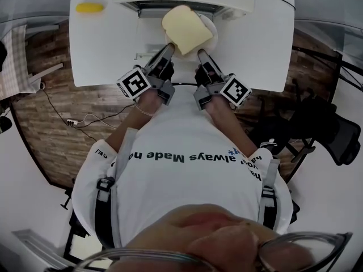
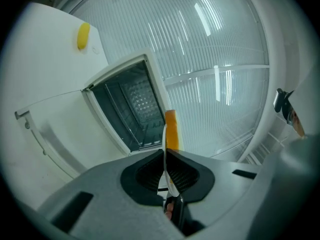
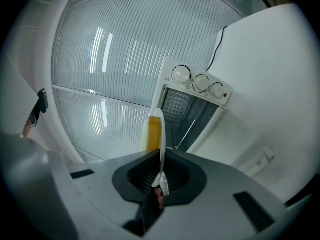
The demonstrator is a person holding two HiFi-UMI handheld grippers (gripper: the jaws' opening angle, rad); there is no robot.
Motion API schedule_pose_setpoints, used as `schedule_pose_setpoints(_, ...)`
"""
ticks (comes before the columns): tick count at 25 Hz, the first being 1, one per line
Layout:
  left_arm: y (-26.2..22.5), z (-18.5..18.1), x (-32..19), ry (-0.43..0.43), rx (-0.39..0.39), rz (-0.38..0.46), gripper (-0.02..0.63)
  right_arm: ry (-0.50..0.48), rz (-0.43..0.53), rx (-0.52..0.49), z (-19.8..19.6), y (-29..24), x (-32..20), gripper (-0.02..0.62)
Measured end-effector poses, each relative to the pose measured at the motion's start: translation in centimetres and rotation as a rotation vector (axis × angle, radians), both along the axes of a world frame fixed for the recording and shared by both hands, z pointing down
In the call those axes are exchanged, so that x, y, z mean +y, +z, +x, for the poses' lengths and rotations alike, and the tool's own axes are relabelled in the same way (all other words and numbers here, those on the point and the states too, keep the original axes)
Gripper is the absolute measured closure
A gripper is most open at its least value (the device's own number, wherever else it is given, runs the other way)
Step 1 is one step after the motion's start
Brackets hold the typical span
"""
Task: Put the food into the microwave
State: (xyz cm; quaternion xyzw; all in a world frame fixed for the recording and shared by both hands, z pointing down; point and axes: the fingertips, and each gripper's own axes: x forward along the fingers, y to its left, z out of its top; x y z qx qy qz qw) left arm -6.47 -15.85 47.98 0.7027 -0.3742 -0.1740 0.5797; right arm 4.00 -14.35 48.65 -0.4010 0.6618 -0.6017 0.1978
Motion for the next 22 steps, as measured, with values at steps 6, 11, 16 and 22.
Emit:
schedule_pose_setpoints(6, 2.1, -0.2, 0.1, -0.009, -0.004, -0.030, 0.586, 0.010, -0.064, -0.039, -0.3, 2.3, 0.2, 0.574)
schedule_pose_setpoints(11, 3.5, -0.2, 0.1, -0.012, -0.009, -0.039, 0.586, 0.008, -0.065, -0.029, -0.3, 3.4, 0.0, 0.574)
schedule_pose_setpoints(16, 6.0, -0.9, -1.8, -0.014, -0.024, -0.052, 0.586, 0.002, -0.079, 0.003, -1.0, 5.7, -1.8, 0.574)
schedule_pose_setpoints(22, 7.8, -1.1, -3.4, -0.017, -0.027, -0.068, 0.586, -0.007, -0.097, 0.015, -1.2, 7.8, -3.5, 0.572)
